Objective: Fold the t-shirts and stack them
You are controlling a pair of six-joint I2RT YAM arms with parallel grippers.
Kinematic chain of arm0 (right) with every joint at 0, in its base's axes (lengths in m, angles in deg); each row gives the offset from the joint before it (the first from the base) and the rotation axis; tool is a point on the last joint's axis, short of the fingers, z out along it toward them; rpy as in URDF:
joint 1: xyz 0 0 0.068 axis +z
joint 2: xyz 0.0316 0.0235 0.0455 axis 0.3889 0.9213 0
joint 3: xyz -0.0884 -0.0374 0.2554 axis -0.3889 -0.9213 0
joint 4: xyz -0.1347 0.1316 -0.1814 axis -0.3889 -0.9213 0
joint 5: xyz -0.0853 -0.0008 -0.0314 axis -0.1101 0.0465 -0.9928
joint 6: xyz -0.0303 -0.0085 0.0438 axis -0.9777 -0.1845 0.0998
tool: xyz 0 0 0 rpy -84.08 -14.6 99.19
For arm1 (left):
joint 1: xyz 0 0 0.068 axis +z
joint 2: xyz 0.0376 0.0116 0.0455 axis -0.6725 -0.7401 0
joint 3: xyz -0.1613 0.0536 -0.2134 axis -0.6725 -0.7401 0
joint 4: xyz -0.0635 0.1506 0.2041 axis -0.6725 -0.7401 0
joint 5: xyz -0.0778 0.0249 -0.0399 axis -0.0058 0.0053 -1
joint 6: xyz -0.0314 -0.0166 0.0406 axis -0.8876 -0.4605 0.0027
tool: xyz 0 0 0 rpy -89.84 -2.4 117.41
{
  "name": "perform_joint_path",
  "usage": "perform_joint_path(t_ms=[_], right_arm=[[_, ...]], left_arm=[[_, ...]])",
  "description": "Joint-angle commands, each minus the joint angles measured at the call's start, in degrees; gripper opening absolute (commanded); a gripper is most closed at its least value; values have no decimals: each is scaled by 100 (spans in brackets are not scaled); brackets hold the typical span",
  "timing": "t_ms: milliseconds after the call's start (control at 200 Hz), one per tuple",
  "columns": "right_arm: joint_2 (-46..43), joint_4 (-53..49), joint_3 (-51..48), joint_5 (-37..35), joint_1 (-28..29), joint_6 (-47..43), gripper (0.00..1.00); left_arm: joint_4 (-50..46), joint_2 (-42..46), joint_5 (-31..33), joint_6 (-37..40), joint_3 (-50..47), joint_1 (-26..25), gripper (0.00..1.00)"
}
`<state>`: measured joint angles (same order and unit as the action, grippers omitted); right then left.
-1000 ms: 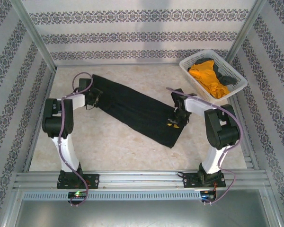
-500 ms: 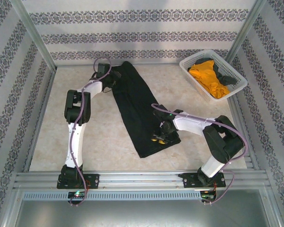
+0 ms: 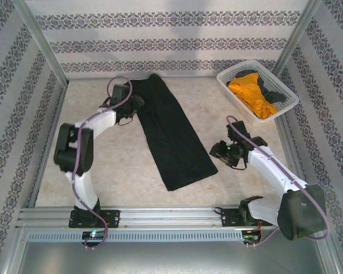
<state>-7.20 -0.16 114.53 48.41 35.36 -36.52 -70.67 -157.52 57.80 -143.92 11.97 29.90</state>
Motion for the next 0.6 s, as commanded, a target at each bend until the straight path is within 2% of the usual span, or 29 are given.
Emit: perform_joint_path(t_ms=[0, 170, 405, 470, 595], right_arm=[[440, -369, -76, 188, -176, -834, 49], [1472, -291, 168, 447, -36, -1132, 46], [2032, -102, 235, 676, 93, -1453, 40], [2115, -50, 233, 709, 210, -1455, 35], [2039, 72, 108, 829, 504, -1276, 18]], left_arm=[[175, 842, -17, -395, -1165, -553, 49], [-390, 2082, -366, -693, -2638, -1131, 49], [-1224, 3089, -828, -675, -3538, -1538, 49], [-1296, 3220, -933, -767, -3685, -1726, 49], [-1246, 3350, -1048, -1056, -3955, -2223, 49]])
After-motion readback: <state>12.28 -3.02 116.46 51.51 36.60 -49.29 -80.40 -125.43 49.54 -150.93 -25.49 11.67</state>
